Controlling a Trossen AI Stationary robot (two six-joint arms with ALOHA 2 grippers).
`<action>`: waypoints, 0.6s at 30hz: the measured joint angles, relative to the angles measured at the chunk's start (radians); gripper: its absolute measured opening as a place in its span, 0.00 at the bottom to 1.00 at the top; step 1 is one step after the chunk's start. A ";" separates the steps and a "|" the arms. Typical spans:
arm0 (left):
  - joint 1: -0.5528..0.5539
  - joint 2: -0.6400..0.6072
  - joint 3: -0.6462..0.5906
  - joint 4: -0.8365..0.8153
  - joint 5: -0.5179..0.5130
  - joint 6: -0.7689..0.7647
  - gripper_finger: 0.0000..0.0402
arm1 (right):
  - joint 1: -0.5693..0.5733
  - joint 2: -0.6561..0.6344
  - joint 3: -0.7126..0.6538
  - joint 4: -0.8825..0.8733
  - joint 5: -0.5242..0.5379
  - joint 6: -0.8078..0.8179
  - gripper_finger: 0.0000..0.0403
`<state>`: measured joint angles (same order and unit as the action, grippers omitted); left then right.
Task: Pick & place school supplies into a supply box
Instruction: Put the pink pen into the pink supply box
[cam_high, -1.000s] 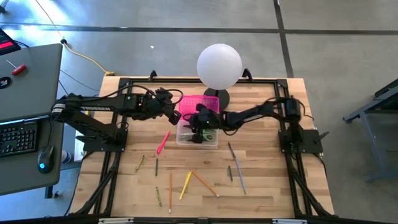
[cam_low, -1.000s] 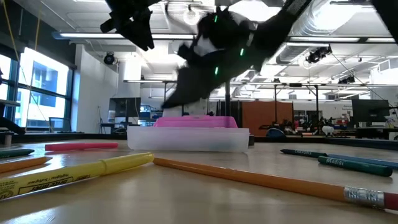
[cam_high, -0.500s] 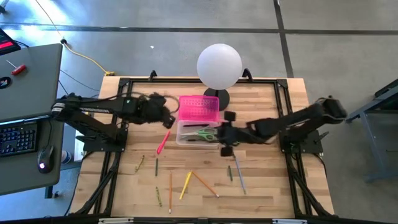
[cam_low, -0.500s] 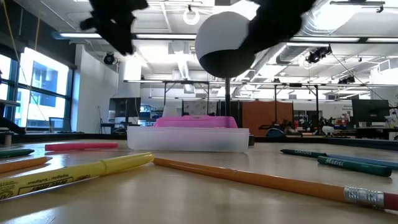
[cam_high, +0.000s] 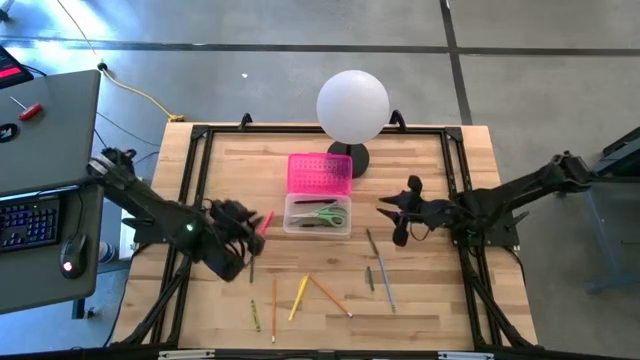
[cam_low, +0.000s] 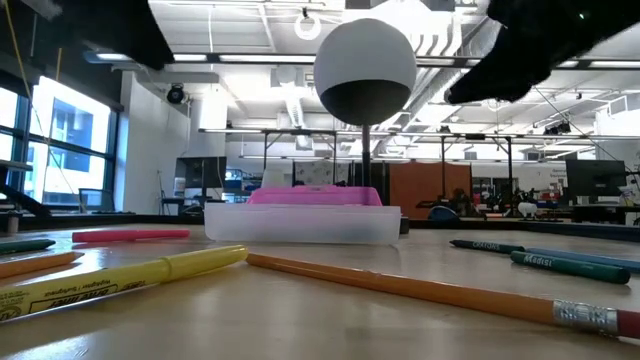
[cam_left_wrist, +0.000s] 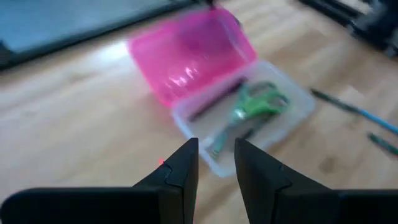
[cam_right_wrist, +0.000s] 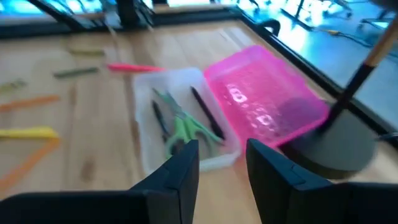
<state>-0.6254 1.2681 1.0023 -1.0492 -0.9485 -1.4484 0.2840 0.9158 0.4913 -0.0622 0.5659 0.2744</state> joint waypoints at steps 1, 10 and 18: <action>-0.006 0.008 -0.026 0.061 0.005 0.027 0.33 | 0.000 -0.012 -0.028 0.043 -0.010 0.006 0.28; 0.048 0.064 -0.127 0.255 0.010 0.056 0.33 | 0.000 -0.028 -0.082 0.172 -0.050 -0.009 0.28; 0.141 0.080 -0.201 0.273 0.062 0.052 0.33 | 0.021 -0.028 -0.079 0.236 -0.059 -0.014 0.28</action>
<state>-0.4843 1.3477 0.8010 -0.7759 -0.8869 -1.3965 0.3053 0.8883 0.4126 0.1734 0.5074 0.2604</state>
